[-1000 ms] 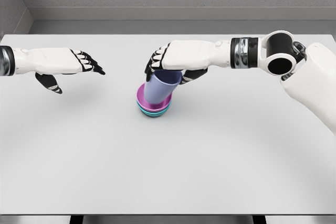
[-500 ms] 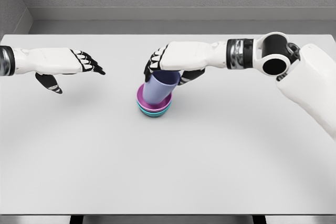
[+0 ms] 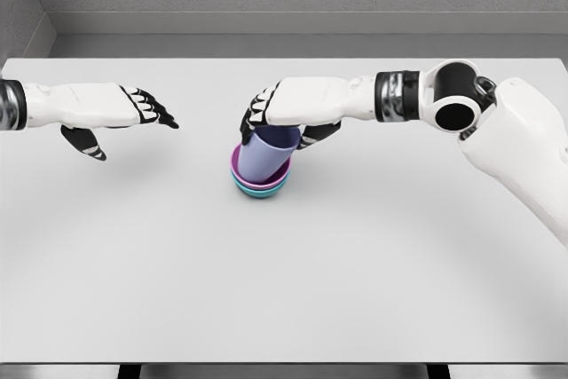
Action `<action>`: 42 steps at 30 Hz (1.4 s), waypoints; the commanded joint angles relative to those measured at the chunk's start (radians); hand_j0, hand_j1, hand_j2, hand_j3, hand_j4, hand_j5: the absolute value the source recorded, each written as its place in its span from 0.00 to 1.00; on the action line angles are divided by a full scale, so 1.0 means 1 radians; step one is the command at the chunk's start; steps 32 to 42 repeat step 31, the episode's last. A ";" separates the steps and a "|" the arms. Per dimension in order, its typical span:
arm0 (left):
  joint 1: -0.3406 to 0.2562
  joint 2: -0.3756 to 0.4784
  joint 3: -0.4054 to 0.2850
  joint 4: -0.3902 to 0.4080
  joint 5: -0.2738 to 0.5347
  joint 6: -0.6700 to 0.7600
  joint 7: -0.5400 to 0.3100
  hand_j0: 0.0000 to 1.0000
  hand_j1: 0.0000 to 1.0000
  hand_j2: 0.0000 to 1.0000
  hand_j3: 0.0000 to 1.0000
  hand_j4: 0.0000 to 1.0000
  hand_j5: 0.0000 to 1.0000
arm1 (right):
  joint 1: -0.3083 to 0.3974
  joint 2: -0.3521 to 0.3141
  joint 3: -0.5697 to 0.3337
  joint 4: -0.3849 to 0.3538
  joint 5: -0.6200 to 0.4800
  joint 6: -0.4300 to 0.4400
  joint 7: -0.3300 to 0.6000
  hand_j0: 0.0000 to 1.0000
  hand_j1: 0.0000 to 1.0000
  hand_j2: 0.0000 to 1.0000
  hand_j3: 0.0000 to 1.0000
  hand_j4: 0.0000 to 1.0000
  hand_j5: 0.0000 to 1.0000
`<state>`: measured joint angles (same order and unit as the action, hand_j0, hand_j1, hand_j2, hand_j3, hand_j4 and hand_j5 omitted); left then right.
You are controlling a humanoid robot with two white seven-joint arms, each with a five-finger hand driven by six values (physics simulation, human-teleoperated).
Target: Stacking bowl and cup with both arms
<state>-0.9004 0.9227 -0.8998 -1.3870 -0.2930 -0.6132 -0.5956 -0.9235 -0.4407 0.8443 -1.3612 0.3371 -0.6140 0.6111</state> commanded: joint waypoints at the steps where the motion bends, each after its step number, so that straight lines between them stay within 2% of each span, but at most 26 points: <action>1: 0.000 0.001 0.001 0.000 0.005 0.002 0.000 1.00 1.00 1.00 1.00 1.00 1.00 | 0.000 0.000 -0.004 0.001 0.025 0.003 0.000 1.00 1.00 1.00 1.00 1.00 1.00; 11: 0.000 0.001 0.001 0.000 0.005 0.002 0.000 1.00 1.00 1.00 1.00 1.00 1.00 | -0.002 0.001 -0.036 -0.012 0.020 0.003 0.000 1.00 1.00 1.00 1.00 1.00 1.00; 14: 0.000 0.001 0.001 0.000 0.005 0.002 0.000 1.00 1.00 1.00 1.00 1.00 1.00 | 0.012 -0.019 -0.137 -0.012 0.019 0.003 0.000 1.00 1.00 1.00 1.00 1.00 1.00; 15: 0.000 0.002 0.002 0.003 0.005 0.002 0.000 1.00 1.00 1.00 1.00 1.00 1.00 | 0.020 -0.045 -0.181 -0.012 0.017 0.003 0.000 1.00 1.00 1.00 1.00 1.00 1.00; 18: 0.005 0.002 0.002 0.008 0.005 0.002 0.000 1.00 1.00 1.00 1.00 1.00 1.00 | 0.113 -0.121 -0.395 0.004 -0.039 0.003 0.000 1.00 1.00 1.00 1.00 1.00 1.00; 19: 0.006 0.002 0.009 0.008 0.006 0.002 0.000 1.00 1.00 1.00 1.00 1.00 1.00 | 0.144 -0.142 -0.447 0.034 -0.059 0.003 0.000 1.00 1.00 1.00 1.00 1.00 1.00; 20: 0.006 0.004 0.010 0.013 0.005 0.002 0.000 1.00 1.00 1.00 1.00 1.00 1.00 | 0.167 -0.161 -0.459 0.114 -0.059 0.003 0.000 1.00 1.00 1.00 1.00 1.00 1.00; 22: 0.008 0.005 0.010 0.031 0.005 0.002 0.000 1.00 1.00 1.00 1.00 1.00 1.00 | 0.178 -0.194 -0.458 0.258 -0.058 0.003 0.000 1.00 1.00 1.00 1.00 1.00 1.00; 23: 0.006 0.005 0.010 0.037 0.005 0.002 0.000 1.00 1.00 1.00 1.00 1.00 1.00 | 0.184 -0.199 -0.459 0.284 -0.058 0.003 0.000 1.00 1.00 1.00 1.00 1.00 1.00; 24: 0.006 0.005 0.010 0.037 0.006 0.002 0.000 1.00 1.00 1.00 1.00 1.00 1.00 | 0.186 -0.222 -0.459 0.287 -0.059 0.003 0.000 1.00 1.00 1.00 1.00 1.00 1.00; 42: 0.008 0.007 0.010 0.037 0.005 0.002 0.000 1.00 1.00 1.00 1.00 1.00 1.00 | 0.192 -0.222 -0.452 0.281 -0.058 0.003 0.000 1.00 1.00 1.00 1.00 1.00 1.00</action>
